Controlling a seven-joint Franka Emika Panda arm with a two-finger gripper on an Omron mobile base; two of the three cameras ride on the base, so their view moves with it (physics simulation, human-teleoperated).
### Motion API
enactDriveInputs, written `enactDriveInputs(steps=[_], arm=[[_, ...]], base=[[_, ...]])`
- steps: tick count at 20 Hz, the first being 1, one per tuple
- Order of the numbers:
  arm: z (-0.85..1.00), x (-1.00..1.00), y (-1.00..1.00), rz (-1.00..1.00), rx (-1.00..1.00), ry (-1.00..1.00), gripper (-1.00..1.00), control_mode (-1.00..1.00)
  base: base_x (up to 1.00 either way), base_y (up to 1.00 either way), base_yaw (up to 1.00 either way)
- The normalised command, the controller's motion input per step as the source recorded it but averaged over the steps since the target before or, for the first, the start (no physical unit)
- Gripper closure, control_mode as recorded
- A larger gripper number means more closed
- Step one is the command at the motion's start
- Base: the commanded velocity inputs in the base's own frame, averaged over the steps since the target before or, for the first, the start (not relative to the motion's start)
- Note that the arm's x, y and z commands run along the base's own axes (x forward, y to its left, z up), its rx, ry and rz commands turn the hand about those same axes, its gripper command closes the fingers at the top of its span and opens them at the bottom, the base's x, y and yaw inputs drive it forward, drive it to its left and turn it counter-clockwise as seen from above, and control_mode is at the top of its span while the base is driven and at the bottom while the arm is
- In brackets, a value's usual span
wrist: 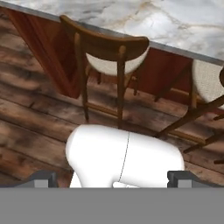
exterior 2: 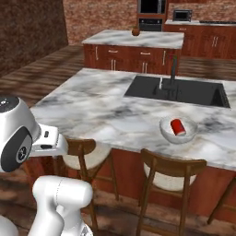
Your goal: Open the fridge, grab two sodas, and place both sodas inside the bowl with ice on the dining counter.
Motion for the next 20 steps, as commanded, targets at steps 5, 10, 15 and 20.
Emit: enactDriveInputs(steps=[5,10,15,20], arm=[[0.00,0.00,0.00,0.00,0.00,0.00,-1.00,1.00],[0.00,0.00,0.00,0.00,0.00,0.00,-1.00,1.00],[0.00,0.00,0.00,0.00,0.00,0.00,-1.00,1.00],[0.00,0.00,0.00,0.00,0.00,0.00,-1.00,1.00]], base=[[-0.02,1.00,-0.12],[-0.10,1.00,-0.12],[-0.04,1.00,-0.13],[0.04,1.00,-0.14]])
